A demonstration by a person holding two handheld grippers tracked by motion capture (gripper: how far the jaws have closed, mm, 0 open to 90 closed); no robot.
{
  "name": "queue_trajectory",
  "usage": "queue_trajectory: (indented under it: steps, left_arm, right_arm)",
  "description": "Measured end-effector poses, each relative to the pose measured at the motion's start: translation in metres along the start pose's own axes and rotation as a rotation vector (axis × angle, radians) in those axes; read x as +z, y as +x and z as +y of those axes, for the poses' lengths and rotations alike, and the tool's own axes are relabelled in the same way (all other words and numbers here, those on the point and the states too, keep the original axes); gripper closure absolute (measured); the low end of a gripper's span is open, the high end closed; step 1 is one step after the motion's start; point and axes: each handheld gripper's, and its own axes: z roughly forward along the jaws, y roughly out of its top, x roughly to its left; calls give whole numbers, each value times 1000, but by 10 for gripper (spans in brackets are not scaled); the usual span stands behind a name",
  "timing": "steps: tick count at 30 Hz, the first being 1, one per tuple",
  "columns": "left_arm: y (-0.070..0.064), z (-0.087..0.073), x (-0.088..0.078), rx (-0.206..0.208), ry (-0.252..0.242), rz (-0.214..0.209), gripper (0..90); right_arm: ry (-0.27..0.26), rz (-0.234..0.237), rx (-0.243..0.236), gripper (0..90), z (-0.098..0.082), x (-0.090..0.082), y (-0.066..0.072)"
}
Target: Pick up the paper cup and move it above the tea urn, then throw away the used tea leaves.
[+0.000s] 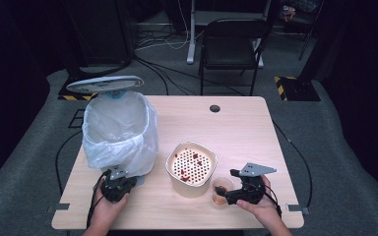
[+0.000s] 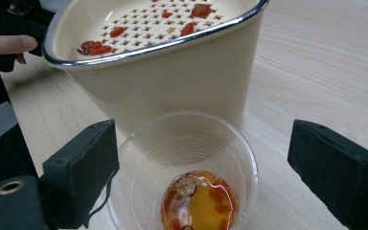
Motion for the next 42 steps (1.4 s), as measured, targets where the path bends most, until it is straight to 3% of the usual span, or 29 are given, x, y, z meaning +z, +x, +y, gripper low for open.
queue_trajectory:
  steps: [10, 13, 19, 22, 23, 25, 26, 27, 28, 29, 31, 32, 33, 34, 35, 36, 38, 39, 40, 42]
  left_arm:
    - [0, 0, 0, -3, -5, 0, 882]
    - [0, 0, 0, -5, -5, 1, 882]
    - [0, 0, 0, 0, -2, 0, 882]
    - [-2, -1, 1, -37, -13, 10, 882]
    - [-6, -1, 4, -99, -61, 8, 882]
    - [-1, -1, 1, -27, -11, 7, 882]
    - [-2, -1, 1, -30, -11, 7, 882]
    - [-7, -1, 4, -101, -61, 8, 882]
    - [-2, -1, 0, -27, -10, 7, 882]
    - [-5, -1, 3, -75, -45, 7, 882]
    - [-4, -1, 3, -68, -41, 7, 882]
    - [-6, -1, 4, -99, -63, 7, 882]
    - [-6, -1, 4, -98, -62, 7, 882]
    - [-2, -1, 1, -40, -20, 6, 882]
    - [-3, -1, 3, -55, -37, -3, 882]
    - [0, 0, 0, -3, -3, -3, 882]
    - [0, 0, 0, -4, -3, -3, 882]
    - [-5, -1, 4, -79, -56, -4, 882]
    - [0, 0, 0, -3, -4, -2, 882]
    - [-2, -1, 1, -42, -18, 9, 882]
  right_arm:
    - [56, 12, -58, 79, -7, 6, 9]
    - [77, 8, -41, 96, -11, 11, 10]
    - [108, 5, -54, 146, -19, 19, 11]
    - [131, 6, -64, 156, -22, 21, 11]
    - [128, 10, -72, 165, -23, 22, 10]
    - [133, 5, -74, 177, -24, 23, 11]
    - [128, 1, -71, 193, -24, 23, 11]
    - [123, 6, -76, 209, -24, 23, 10]
    - [117, 7, -74, 219, -24, 23, 9]
    - [115, 4, -70, 228, -24, 23, 9]
    - [110, 1, -64, 236, -24, 23, 9]
    - [112, 3, -63, 237, -24, 23, 9]
    - [110, 2, -65, 240, -24, 23, 9]
    - [108, 3, -72, 242, -24, 24, 9]
    - [106, 0, -74, 245, -23, 24, 9]
    - [105, 2, -68, 249, -23, 23, 10]
    - [102, -6, -71, 254, -23, 23, 10]
    - [102, -7, -73, 256, -23, 23, 10]
    - [99, -7, -77, 256, -23, 23, 10]
    - [93, -9, -84, 261, -22, 23, 10]
